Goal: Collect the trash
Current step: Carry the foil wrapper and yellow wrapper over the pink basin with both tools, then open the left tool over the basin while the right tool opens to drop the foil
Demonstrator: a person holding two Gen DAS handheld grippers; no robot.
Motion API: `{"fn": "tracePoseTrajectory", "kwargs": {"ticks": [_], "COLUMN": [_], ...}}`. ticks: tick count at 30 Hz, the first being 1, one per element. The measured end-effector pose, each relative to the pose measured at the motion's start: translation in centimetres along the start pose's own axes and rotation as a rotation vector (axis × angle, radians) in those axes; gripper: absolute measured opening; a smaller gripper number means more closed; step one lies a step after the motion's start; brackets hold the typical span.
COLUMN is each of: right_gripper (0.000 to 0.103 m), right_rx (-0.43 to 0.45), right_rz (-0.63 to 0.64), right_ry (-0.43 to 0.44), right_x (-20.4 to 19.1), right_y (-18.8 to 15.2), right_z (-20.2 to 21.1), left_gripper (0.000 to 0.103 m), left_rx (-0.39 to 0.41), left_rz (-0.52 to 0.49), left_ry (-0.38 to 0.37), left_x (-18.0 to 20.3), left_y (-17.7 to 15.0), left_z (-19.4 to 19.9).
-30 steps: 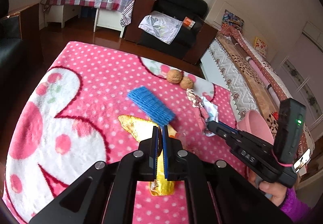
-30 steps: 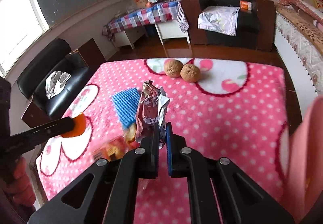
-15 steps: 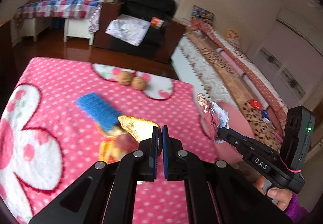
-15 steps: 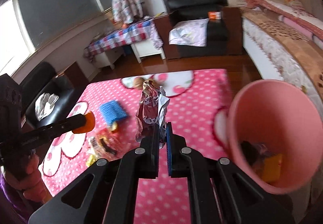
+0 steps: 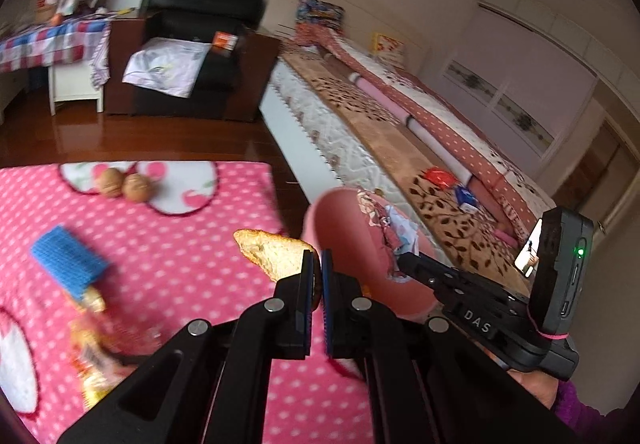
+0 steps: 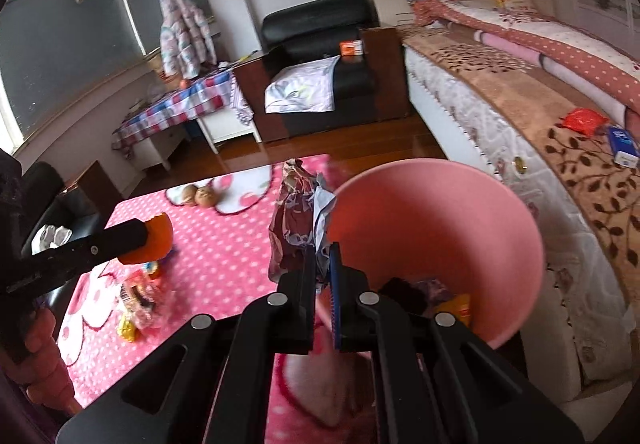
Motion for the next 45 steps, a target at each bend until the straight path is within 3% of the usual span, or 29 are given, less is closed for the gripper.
{"fn": "tracePoseTrajectory", "kwargs": {"ticks": [15, 24, 33, 38, 40, 42, 43, 45], "right_gripper": [0.006, 0.006, 0.007, 0.007, 0.007, 0.009, 0.012, 0.031], "right_rx": [-0.023, -0.064, -0.073, -0.081, -0.085, -0.089, -0.091, -0.092], "right_rz": [-0.050, -0.074, -0.096, -0.112, -0.121, -0.129, -0.133, -0.141], "right_ry": [-0.136, -0.169, -0.174, -0.179, -0.183, -0.183, -0.181, -0.179], "right_x": [6.2, 8.0, 8.7, 9.0, 9.3, 9.5, 9.5, 9.6], "right_y": [-0.5, -1.3, -1.4, -1.6, -1.7, -1.8, -1.8, -1.8], "right_z": [-1.9, -3.2, -3.7, -3.8, -3.9, -3.9, -4.0, -3.9], "left_gripper": [0.003, 0.003, 0.004, 0.018, 0.029, 0.031, 0.035, 0.039], "left_rx": [-0.120, -0.197, -0.204, -0.191, -0.182, -0.173, -0.172, -0.165], "left_rz": [-0.043, -0.045, -0.033, -0.035, -0.039, -0.045, -0.047, -0.049], "left_ry": [-0.132, -0.106, -0.083, -0.076, -0.071, -0.069, -0.068, -0.065], "left_x": [4.5, 4.0, 3.3, 3.4, 3.4, 3.5, 3.6, 3.7], "left_y": [-0.5, -2.5, -2.8, -2.5, -2.4, -2.2, -2.2, -2.0], "left_z": [-8.9, -12.5, -13.2, -12.7, -12.5, -12.3, -12.2, -12.0]}}
Point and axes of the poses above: each gripper's, at about its wrist camera, not at the fingertips, and z roughly against the way its jaws point, x to its right, y to its top, the point moved 8 cm from there along -z, roughly the way its jaws point, and after that the axes turned 12 degrees about -y, right-handed, at the moved point
